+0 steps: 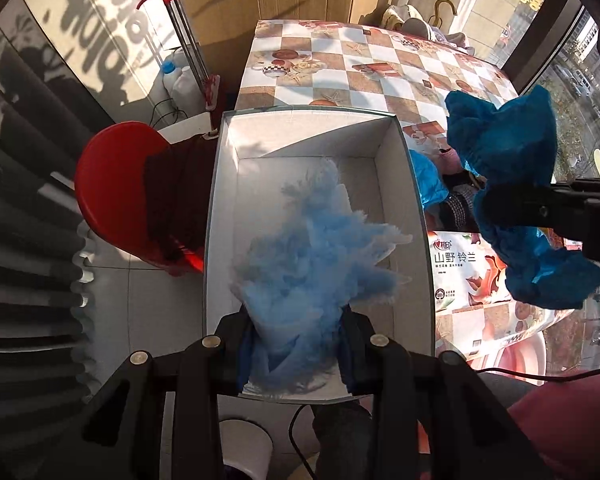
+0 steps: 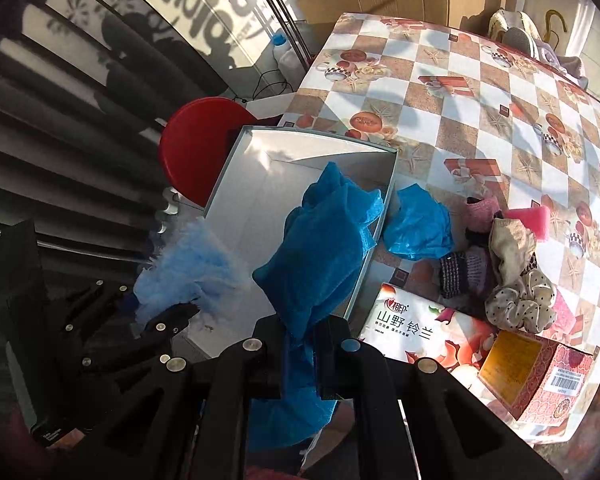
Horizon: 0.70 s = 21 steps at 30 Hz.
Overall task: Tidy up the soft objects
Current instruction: 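Carry the light-blue plastic with the left tool and the blue glove with the right tool over the white box, then open both tools to drop the plastic and glove into the white box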
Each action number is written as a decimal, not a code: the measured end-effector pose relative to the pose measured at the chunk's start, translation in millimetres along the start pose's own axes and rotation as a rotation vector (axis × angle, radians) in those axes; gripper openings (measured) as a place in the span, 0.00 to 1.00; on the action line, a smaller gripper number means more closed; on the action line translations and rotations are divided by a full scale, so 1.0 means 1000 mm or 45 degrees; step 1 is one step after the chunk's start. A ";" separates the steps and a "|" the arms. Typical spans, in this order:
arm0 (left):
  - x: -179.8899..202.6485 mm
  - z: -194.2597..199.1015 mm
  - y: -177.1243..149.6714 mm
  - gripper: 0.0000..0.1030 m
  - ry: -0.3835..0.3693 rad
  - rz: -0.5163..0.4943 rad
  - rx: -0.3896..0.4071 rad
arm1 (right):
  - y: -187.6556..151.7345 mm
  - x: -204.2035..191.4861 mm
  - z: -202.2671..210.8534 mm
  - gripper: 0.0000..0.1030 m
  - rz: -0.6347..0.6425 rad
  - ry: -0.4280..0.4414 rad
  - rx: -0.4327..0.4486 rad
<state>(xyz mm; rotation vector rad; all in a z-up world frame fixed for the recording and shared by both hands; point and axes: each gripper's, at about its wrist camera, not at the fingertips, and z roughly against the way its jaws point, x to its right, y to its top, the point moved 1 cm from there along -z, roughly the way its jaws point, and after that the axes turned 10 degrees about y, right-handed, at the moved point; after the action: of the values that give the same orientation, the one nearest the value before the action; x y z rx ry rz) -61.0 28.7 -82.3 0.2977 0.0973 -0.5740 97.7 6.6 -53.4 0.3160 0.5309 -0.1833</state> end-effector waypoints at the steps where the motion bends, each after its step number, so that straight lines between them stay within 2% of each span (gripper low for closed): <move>1: 0.001 -0.001 0.000 0.36 0.002 -0.005 -0.004 | 0.001 -0.001 -0.001 0.09 0.007 0.001 -0.005; 21: 0.000 -0.022 -0.005 0.36 -0.020 0.035 -0.109 | 0.022 -0.012 -0.026 0.09 0.046 0.038 -0.084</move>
<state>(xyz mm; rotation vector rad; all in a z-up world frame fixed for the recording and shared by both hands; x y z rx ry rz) -63.9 31.9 -104.4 0.2107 0.1024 -0.5434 80.8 37.4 -63.2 0.2644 0.5592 -0.1257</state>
